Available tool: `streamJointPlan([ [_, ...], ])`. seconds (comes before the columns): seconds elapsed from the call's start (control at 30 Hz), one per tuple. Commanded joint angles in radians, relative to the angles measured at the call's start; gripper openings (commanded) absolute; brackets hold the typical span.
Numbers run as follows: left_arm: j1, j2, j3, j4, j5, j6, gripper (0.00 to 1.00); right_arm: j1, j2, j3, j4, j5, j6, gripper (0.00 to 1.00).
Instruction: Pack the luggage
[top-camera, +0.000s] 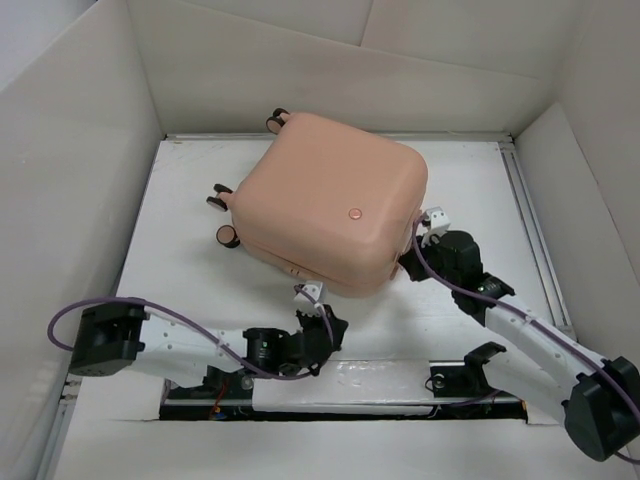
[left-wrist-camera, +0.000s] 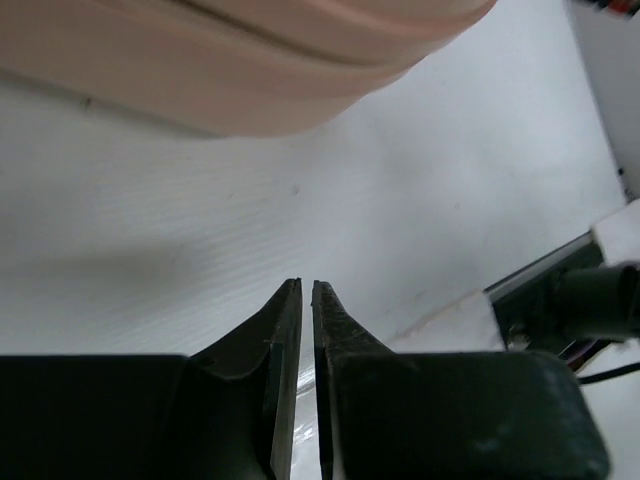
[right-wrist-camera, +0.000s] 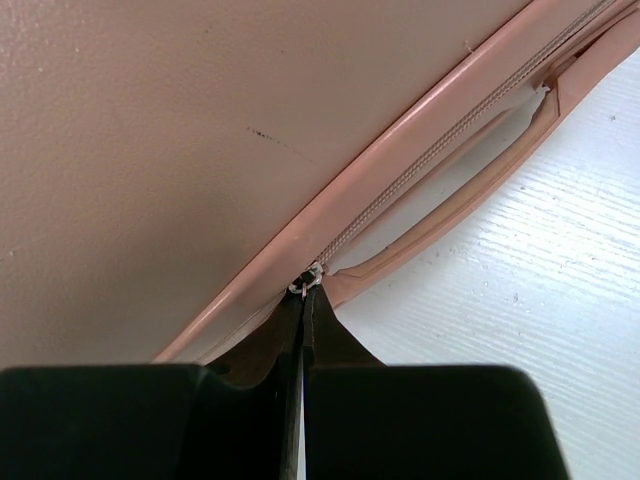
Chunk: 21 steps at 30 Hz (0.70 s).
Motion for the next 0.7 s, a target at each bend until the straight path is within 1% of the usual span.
streamJointPlan([
  [0.0, 0.008, 0.069, 0.091, 0.074, -0.101, -0.045, 0.06, 0.025, -0.047, 0.004, 0.132, -0.012, 0.009, 0.0],
  [0.07, 0.038, 0.093, 0.091, 0.149, -0.082, -0.024, 0.06, 0.04, -0.059, -0.009, 0.132, 0.0, 0.009, 0.0],
  [0.1, 0.083, 0.121, 0.091, 0.164, -0.066, -0.023, 0.06, 0.053, -0.059, -0.019, 0.132, 0.013, 0.009, 0.0],
  [0.2, 0.155, 0.166, 0.08, 0.248, 0.019, 0.009, 0.06, 0.077, -0.068, -0.029, 0.123, 0.037, 0.009, 0.0],
  [0.23, 0.172, 0.195, 0.08, 0.261, 0.02, 0.009, 0.06, 0.077, -0.079, -0.029, 0.111, 0.037, 0.009, 0.0],
  [0.4, 0.192, 0.278, 0.173, 0.241, -0.014, 0.07, 0.06, 0.152, -0.122, -0.038, 0.071, 0.108, 0.048, 0.0],
  [0.43, 0.192, 0.288, 0.183, 0.241, -0.014, 0.07, 0.05, 0.183, -0.131, -0.05, 0.057, 0.118, 0.058, 0.0],
  [0.53, 0.192, 0.311, 0.193, 0.296, 0.007, 0.092, 0.05, 0.237, -0.188, -0.084, 0.031, 0.163, 0.11, 0.0],
  [0.57, 0.204, 0.327, 0.193, 0.296, 0.008, 0.092, 0.05, 0.278, -0.206, -0.094, 0.017, 0.172, 0.123, 0.0],
  [0.67, 0.23, 0.351, 0.216, 0.333, 0.055, 0.101, 0.03, 0.349, -0.283, -0.113, -0.035, 0.201, 0.16, 0.0],
])
